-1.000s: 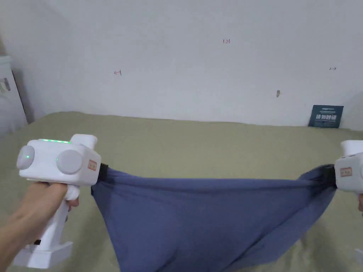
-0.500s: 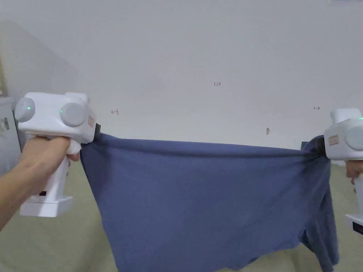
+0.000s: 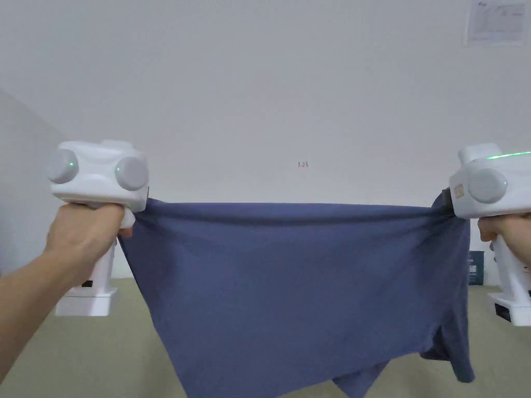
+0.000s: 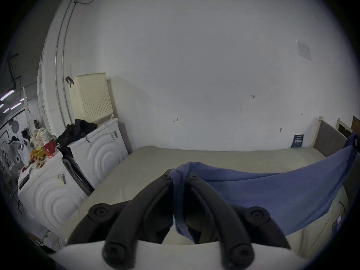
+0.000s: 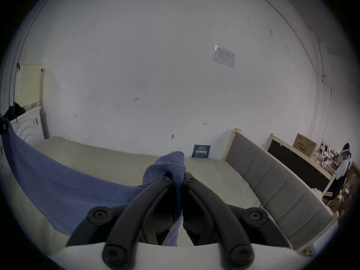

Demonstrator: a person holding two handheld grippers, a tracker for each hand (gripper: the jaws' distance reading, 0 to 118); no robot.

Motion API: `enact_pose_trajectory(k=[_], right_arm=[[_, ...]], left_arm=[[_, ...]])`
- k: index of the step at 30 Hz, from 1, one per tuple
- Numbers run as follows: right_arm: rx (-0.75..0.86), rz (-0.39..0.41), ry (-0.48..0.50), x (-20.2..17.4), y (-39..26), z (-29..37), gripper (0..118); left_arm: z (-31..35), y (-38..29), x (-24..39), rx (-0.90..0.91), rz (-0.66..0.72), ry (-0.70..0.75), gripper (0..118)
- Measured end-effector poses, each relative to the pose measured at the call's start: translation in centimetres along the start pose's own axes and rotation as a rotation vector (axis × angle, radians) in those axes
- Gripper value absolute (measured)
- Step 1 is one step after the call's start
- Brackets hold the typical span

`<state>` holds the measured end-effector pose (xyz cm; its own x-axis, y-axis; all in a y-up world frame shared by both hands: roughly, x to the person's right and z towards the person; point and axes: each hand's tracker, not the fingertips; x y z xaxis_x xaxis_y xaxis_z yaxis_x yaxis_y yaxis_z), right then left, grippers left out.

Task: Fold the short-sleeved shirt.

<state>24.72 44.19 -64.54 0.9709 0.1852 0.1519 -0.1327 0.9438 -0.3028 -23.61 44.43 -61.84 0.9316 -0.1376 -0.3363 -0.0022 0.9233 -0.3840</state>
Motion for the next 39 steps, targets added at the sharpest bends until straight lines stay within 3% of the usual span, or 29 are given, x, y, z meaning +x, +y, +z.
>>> enact_pose_trajectory(k=[7, 10, 12, 19, 29, 37, 39], right_arm=[[-0.043, -0.011, -0.02, -2.6, -4.2, -7.4, 7], [-0.094, -0.042, 0.006, -3.6, -8.1, -9.8, 7], [-0.145, 0.0, 0.008, -4.5, -11.4, -11.2, 7], [-0.24, -0.017, 0.025, -4.8, -20.4, -11.3, 7], [-0.281, -0.04, 0.077, -1.2, -24.1, -0.2, 7], [-0.353, -0.005, 0.146, 2.1, -33.4, 12.8, 7], [-0.388, -0.028, 0.146, 2.9, -36.2, 15.5, 7]], left_arm=[[-7.4, -3.1, 2.5, -0.029, 0.009, -0.015, 8], [-10.0, -6.6, 3.8, -0.057, -0.066, 0.004, 8], [-11.8, -9.7, 4.5, -0.122, -0.066, -0.007, 8], [-13.4, -18.2, 5.3, -0.223, -0.12, -0.035, 8], [-2.1, -22.8, 0.9, -0.252, -0.089, -0.12, 8], [9.4, -32.1, -4.2, -0.377, -0.071, -0.195, 8], [12.1, -34.8, -5.2, -0.397, -0.069, -0.231, 8]])
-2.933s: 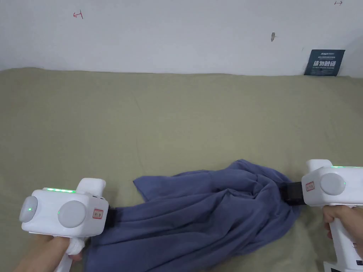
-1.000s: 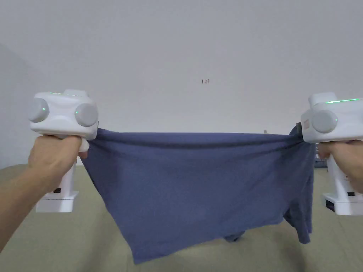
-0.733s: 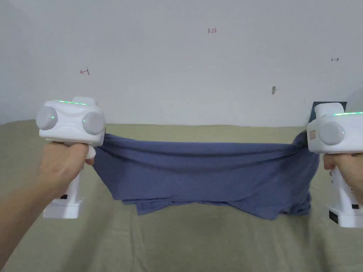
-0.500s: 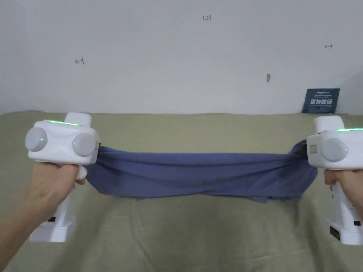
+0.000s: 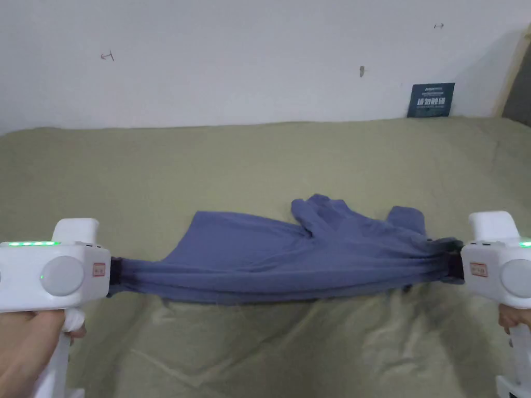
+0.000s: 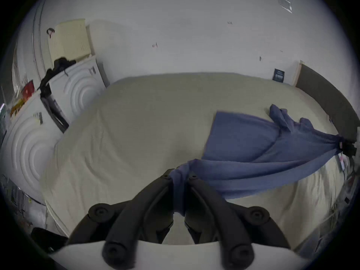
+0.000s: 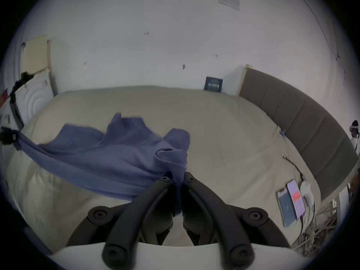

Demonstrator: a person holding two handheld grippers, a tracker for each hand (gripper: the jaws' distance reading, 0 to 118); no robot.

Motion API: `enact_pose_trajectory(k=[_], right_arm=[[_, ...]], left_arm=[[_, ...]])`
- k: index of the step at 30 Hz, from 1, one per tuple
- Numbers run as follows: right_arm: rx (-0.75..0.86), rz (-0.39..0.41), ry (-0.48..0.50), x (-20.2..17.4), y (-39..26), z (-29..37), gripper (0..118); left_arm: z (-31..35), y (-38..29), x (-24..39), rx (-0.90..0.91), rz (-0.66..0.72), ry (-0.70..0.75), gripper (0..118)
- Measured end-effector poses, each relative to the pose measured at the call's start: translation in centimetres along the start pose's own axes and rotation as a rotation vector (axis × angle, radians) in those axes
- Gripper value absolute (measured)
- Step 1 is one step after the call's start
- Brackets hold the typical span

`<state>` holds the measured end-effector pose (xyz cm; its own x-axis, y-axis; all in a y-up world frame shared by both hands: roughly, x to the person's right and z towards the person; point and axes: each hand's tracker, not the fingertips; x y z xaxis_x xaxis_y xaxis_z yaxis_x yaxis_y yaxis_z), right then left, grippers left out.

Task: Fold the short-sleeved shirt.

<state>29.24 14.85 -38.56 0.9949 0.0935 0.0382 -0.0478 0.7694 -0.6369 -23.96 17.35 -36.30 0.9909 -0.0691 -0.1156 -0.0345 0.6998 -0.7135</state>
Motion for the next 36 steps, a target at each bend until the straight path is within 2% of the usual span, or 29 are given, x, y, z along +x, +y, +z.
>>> enact_pose_trajectory(k=[2, 8, 13, 20, 21, 22, 23, 24, 25, 27, 28, 29, 30, 31, 32, 34, 35, 36], right_arm=[[-0.033, -0.057, 0.004, 0.1, -3.5, 1.5, 7], [-0.092, -0.061, 0.015, 0.1, -9.6, 2.0, 7], [-0.116, -0.084, 0.015, 0.1, -10.5, 0.7, 7], [-0.126, -0.092, 0.006, 0.2, -9.9, 0.9, 9], [-0.129, -0.085, -0.007, -0.1, -9.8, 1.2, 24], [-0.118, -0.094, -0.021, -0.5, -9.9, 2.0, 69], [-0.087, -0.109, -0.028, -0.9, -9.9, 2.8, 108], [0.013, -0.117, -0.021, -1.8, -9.7, 4.9, 116], [-0.022, -0.088, 0.008, -2.8, -9.6, 5.5, 109], [-0.02, -0.124, 0.077, -5.0, -9.9, 6.3, 111], [-0.002, -0.139, 0.116, -6.4, -10.1, 6.8, 107], [0.004, -0.139, 0.135, -7.7, -10.0, 6.8, 94], [0.016, -0.124, 0.138, -9.1, -10.1, 6.5, 66], [0.038, -0.099, 0.145, -10.6, -10.3, 6.4, 5], [0.076, -0.095, 0.142, -11.8, -10.3, 6.6, 0], [0.028, -0.033, 0.228, -14.1, -10.0, 6.1, 0], [0.037, -0.027, 0.236, -14.9, -10.0, 6.1, 0], [0.034, 0.013, 0.235, -15.9, -9.9, 6.1, 0]], left_arm=[[0.8, -3.3, -0.4, -0.031, 0.009, -0.026, 8], [0.9, -9.7, -1.6, -0.087, 0.034, -0.041, 8], [-0.3, -10.5, -2.1, -0.115, 0.063, -0.057, 8], [-0.1, -9.9, -2.0, -0.095, 0.035, -0.054, 8], [0.0, -9.9, -2.1, -0.089, 0.037, -0.058, 11], [0.1, -9.9, -2.3, -0.085, 0.043, -0.057, 38], [0.0, -9.9, -2.5, -0.096, 0.055, -0.049, 79], [0.4, -10.1, -2.9, -0.084, 0.084, -0.046, 115], [0.8, -10.5, -3.3, -0.049, 0.098, -0.039, 115], [1.0, -11.0, -4.3, -0.069, 0.09, -0.021, 109], [1.2, -11.5, -4.7, -0.049, 0.101, -0.003, 106], [1.8, -11.9, -4.6, -0.039, 0.093, -0.007, 99], [2.0, -12.4, -5.0, -0.027, 0.097, 0.003, 84], [2.1, -12.9, -5.4, -0.03, 0.104, 0.008, 42], [2.1, -13.3, -5.5, -0.025, 0.129, -0.021, 0], [1.7, -14.1, -5.9, -0.066, 0.137, -0.045, 0], [1.6, -14.4, -6.1, -0.059, 0.138, -0.055, 0], [1.5, -14.7, -6.3, -0.048, 0.138, -0.065, 0]])
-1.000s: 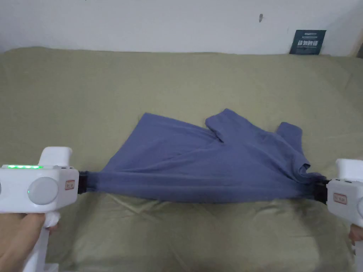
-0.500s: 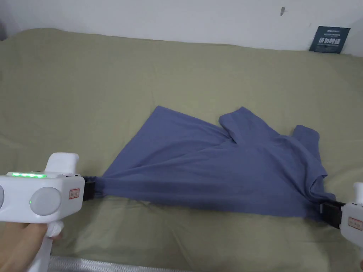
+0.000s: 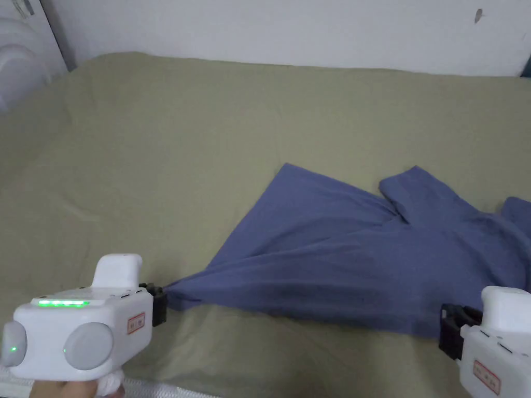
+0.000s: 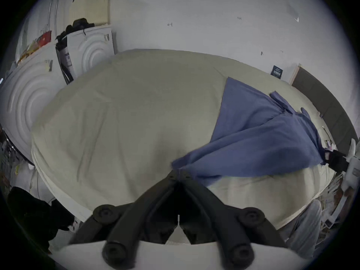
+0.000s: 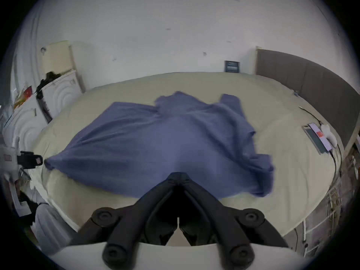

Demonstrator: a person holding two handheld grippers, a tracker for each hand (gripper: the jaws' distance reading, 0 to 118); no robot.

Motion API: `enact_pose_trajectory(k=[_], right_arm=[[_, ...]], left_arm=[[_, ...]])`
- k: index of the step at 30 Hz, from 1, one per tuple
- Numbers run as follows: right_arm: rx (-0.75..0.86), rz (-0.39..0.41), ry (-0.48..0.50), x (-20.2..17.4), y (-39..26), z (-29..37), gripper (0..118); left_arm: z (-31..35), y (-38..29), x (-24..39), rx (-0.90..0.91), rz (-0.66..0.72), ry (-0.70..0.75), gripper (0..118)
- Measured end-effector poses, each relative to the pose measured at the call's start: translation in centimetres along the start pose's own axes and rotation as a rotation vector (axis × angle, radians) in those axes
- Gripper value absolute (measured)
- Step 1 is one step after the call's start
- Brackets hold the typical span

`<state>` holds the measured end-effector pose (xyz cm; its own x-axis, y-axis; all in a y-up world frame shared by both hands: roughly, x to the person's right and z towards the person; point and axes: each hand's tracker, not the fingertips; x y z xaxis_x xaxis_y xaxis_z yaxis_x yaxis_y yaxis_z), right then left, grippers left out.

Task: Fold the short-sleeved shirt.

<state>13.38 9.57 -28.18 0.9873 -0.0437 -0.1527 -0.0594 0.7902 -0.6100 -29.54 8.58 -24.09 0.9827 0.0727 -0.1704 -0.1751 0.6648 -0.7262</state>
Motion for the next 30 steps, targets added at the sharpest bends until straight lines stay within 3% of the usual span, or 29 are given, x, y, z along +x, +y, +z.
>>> enact_pose_trajectory(k=[3, 4, 5, 7, 10, 12, 14, 17, 20, 21, 23, 24, 30], right_arm=[[-0.003, 0.028, 0.012, -1.1, -0.4, -0.9, 0], [-0.006, 0.027, 0.018, -1.2, -0.2, -0.9, 0], [-0.007, 0.027, 0.023, -1.4, -0.2, -0.9, 0], [-0.01, 0.034, 0.029, -1.4, -0.1, -0.9, 0], [-0.018, 0.04, 0.027, -1.3, -0.1, -1.0, 0], [-0.028, 0.04, 0.031, -1.2, -0.3, -1.0, 0], [-0.037, 0.04, 0.036, -1.2, -0.4, -1.2, 0], [-0.04, 0.046, 0.033, -1.2, -0.5, -1.3, 0], [-0.049, 0.048, 0.034, -1.0, -0.3, -1.9, 0], [-0.05, 0.048, 0.034, -0.9, -0.1, -2.0, 0], [-0.043, 0.049, 0.031, -0.6, 0.5, -2.2, 0], [-0.043, 0.05, 0.032, -0.4, 0.9, -2.4, 0], [-0.038, 0.023, 0.009, 3.2, 4.6, -4.1, 0]], left_arm=[[-0.6, 0.9, -0.2, 0.003, -0.013, -0.023, 0], [-1.0, 1.2, -0.3, 0.005, -0.011, -0.025, 7], [-0.8, 2.2, 0.4, 0.001, -0.018, -0.023, 33], [-2.1, 2.9, 0.0, -0.008, -0.025, -0.017, 118], [-3.7, 4.3, -0.7, -0.053, 0.0, -0.022, 102], [-5.1, 4.7, -0.9, -0.079, 0.015, -0.033, 101], [-5.8, 4.6, -0.2, -0.117, -0.039, -0.02, 100], [-6.2, 3.6, 1.3, -0.221, -0.09, -0.048, 83], [-5.7, 3.9, 2.0, -0.18, -0.135, -0.016, 77], [-5.3, 4.3, 2.2, -0.187, -0.136, -0.042, 67], [-5.3, 4.1, 3.0, -0.182, -0.158, -0.048, 21], [-5.5, 4.0, 3.3, -0.177, -0.189, -0.03, 11], [-5.5, 3.9, 3.7, -0.168, -0.177, -0.029, 8]])
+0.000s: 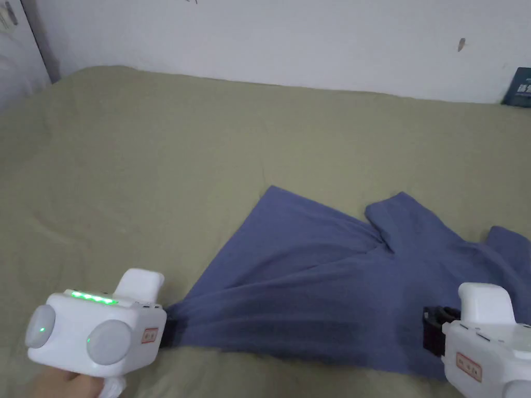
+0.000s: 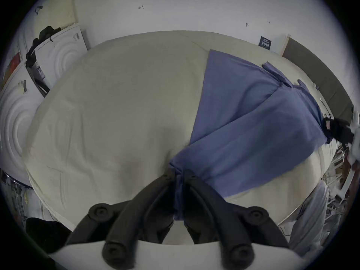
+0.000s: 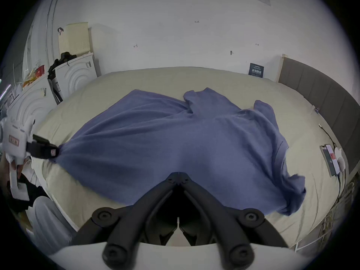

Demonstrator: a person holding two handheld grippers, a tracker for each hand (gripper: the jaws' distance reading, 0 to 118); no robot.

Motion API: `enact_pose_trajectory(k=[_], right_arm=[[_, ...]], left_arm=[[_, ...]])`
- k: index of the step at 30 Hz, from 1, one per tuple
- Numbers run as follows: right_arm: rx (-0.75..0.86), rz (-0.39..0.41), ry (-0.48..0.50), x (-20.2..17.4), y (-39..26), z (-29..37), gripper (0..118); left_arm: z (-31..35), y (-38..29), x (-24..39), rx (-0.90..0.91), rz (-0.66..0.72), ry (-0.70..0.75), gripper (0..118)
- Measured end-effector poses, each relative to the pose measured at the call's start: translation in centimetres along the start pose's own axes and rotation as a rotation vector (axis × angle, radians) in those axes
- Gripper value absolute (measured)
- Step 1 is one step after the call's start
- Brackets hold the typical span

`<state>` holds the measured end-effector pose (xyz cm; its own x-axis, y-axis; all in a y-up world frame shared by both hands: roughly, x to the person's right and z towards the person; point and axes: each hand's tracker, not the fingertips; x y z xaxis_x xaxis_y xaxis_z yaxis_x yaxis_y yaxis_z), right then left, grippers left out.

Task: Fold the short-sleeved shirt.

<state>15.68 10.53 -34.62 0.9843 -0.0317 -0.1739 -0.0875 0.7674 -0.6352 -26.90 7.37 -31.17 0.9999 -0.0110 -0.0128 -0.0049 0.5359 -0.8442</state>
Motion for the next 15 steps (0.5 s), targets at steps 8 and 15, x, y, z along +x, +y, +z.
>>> enact_pose_trajectory(k=[8, 15], right_arm=[[-0.058, 0.025, -0.074, 7.8, 10.2, -8.3, 0], [-0.182, 0.124, -0.098, 10.9, 15.5, -16.1, 0]], left_arm=[[1.1, 0.0, 0.5, 0.009, 0.039, -0.016, 8], [1.4, 0.1, 0.3, 0.01, 0.088, -0.039, 8]])
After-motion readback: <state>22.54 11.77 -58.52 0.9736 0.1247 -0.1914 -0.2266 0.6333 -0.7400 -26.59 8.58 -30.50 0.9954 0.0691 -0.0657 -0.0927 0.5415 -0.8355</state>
